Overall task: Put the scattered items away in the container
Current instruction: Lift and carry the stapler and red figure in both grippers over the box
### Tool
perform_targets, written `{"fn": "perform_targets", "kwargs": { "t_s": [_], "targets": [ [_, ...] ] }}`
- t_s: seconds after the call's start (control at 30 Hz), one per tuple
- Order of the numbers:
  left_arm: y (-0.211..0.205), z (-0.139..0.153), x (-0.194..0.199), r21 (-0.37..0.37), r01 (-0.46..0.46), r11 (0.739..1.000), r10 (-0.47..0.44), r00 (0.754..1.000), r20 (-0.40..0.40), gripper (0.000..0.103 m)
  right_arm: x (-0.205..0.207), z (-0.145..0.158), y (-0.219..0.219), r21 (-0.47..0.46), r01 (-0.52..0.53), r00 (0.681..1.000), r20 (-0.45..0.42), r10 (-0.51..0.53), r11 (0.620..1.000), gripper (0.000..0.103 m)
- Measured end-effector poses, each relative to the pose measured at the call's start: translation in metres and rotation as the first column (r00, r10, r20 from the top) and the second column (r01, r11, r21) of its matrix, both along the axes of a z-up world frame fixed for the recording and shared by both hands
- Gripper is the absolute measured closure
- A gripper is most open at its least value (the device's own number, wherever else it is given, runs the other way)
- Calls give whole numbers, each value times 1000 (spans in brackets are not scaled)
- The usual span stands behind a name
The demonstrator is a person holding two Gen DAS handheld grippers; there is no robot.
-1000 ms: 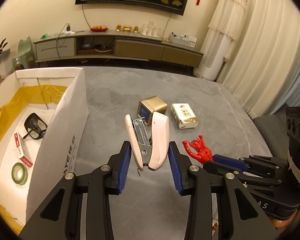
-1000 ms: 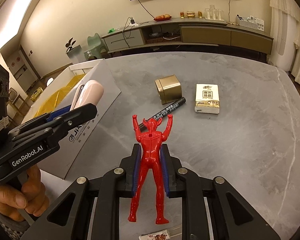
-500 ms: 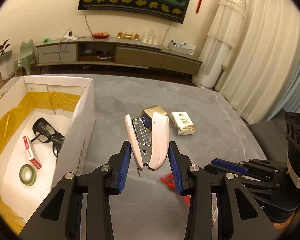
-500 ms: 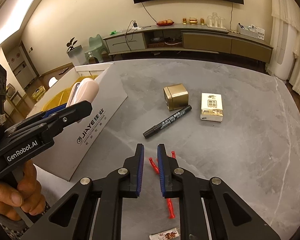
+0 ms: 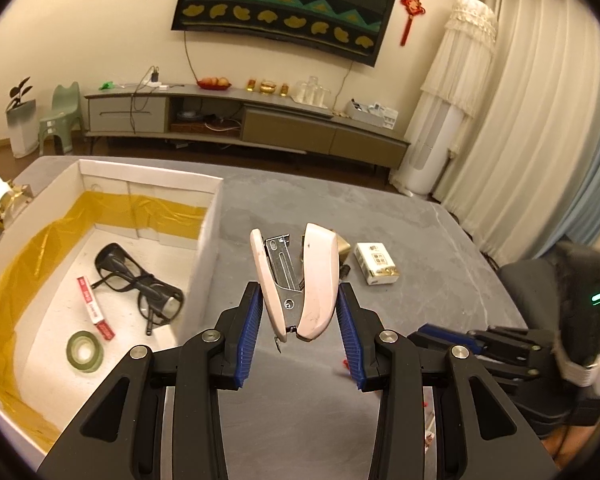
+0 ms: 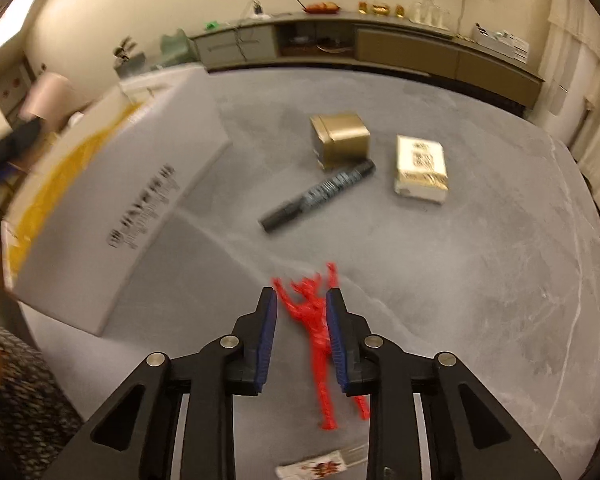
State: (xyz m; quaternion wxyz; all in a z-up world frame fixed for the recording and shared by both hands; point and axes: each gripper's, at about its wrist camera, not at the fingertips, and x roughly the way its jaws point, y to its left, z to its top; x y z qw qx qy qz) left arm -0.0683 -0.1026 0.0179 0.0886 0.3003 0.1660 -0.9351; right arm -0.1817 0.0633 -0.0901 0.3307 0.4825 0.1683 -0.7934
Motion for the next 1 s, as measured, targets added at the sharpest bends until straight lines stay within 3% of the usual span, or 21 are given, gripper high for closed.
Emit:
{"fn": "perform_targets", "kwargs": {
  "t_s": [0.13,0.27,0.43,0.5,0.63,0.73,0.83,0.97,1.0],
  "targets": [
    [-13,6,14,5,-20,1000,20,1000,-18,64,3,-31,-6,109,-24,1000,1,24,994,77],
    [-25,14,30,12,-34,999,34,999,-37,64,8,-33,-8,111,-12,1000,-28,15,994,80],
    [-36,22,47,17,-42,999,43,997,-62,64,14,-8,-10,38,9,998,-60,-7,999,84],
    [-39,23,52,20,-45,999,46,997,-68,64,18,5,-12,3,13,997,-73,-13,1000,100],
    [-44,26,60,23,-47,999,49,996,-78,64,27,28,-22,-41,-4,995,-101,0,999,100],
    [-46,27,65,22,-47,999,49,995,-81,64,30,26,-29,-42,-10,996,-86,6,999,100],
    [-49,28,68,23,-51,998,53,995,-81,64,24,9,-32,-5,1,999,-43,-1,1000,95],
    [-52,28,71,26,-59,998,61,995,-81,64,24,-14,-31,74,-11,1000,-5,11,997,69],
    [-53,28,71,26,-60,998,62,995,-81,64,27,-21,-30,93,-18,1000,-3,19,995,67]
  ]
}}
